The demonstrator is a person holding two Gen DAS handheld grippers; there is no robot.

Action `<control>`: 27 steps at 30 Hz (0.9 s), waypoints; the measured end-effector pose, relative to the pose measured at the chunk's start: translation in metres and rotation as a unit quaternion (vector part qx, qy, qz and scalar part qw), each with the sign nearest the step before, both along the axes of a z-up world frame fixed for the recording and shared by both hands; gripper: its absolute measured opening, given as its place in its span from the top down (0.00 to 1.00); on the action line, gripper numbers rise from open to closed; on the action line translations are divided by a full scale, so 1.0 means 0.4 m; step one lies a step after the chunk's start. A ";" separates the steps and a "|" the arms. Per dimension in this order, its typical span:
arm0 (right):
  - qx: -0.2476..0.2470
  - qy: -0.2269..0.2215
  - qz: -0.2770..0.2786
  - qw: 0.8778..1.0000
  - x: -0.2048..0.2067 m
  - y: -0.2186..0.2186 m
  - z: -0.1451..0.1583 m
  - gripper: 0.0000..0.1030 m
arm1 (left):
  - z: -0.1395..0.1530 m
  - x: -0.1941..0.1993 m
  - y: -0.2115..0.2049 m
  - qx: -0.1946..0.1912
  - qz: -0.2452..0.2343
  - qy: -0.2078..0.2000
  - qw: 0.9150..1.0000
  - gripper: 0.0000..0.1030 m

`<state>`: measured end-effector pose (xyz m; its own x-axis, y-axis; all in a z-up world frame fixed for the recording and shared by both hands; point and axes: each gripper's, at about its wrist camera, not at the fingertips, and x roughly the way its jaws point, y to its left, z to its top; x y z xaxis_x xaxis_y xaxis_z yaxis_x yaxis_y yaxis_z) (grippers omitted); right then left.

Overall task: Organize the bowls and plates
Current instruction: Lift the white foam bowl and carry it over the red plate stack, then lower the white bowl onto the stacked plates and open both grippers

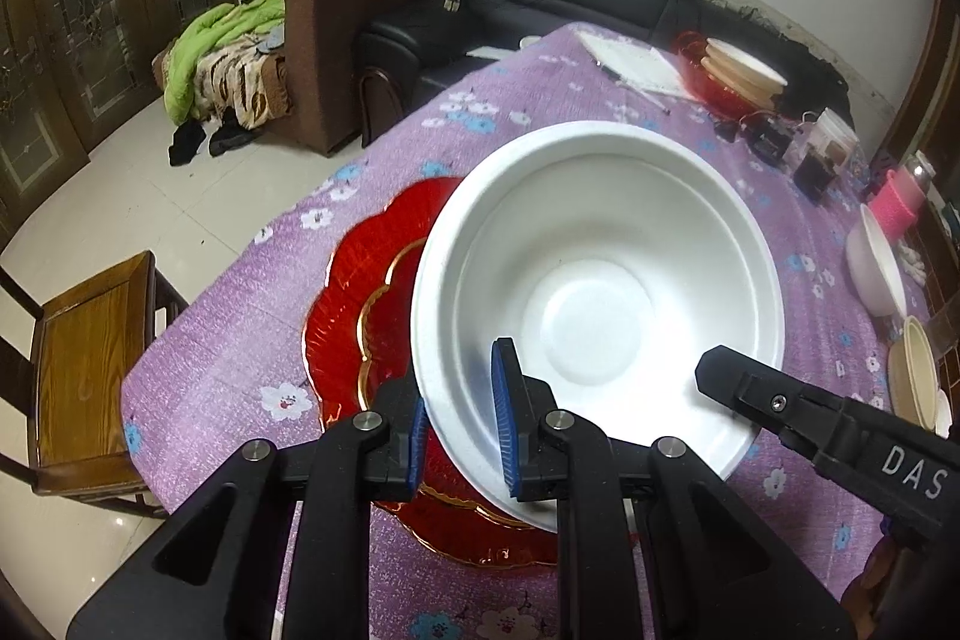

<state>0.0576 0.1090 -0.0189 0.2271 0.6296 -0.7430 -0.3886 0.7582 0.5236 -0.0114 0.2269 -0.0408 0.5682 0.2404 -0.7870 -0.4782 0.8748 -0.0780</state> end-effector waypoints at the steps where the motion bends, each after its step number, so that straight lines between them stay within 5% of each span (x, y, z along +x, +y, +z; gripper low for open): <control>1: -0.002 0.003 0.000 1.000 0.001 0.003 -0.006 0.92 | -0.006 0.003 0.000 0.001 0.001 0.004 1.000 0.84; 27: -0.034 0.022 0.015 0.999 0.025 0.057 -0.062 0.89 | -0.045 0.015 0.018 -0.001 0.015 0.037 0.999 0.84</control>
<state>0.0677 0.1320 -0.0437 0.1752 0.5838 -0.7927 -0.3890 0.7807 0.4890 -0.0054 0.2343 -0.0587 0.5014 0.2550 -0.8268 -0.5082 0.8602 -0.0428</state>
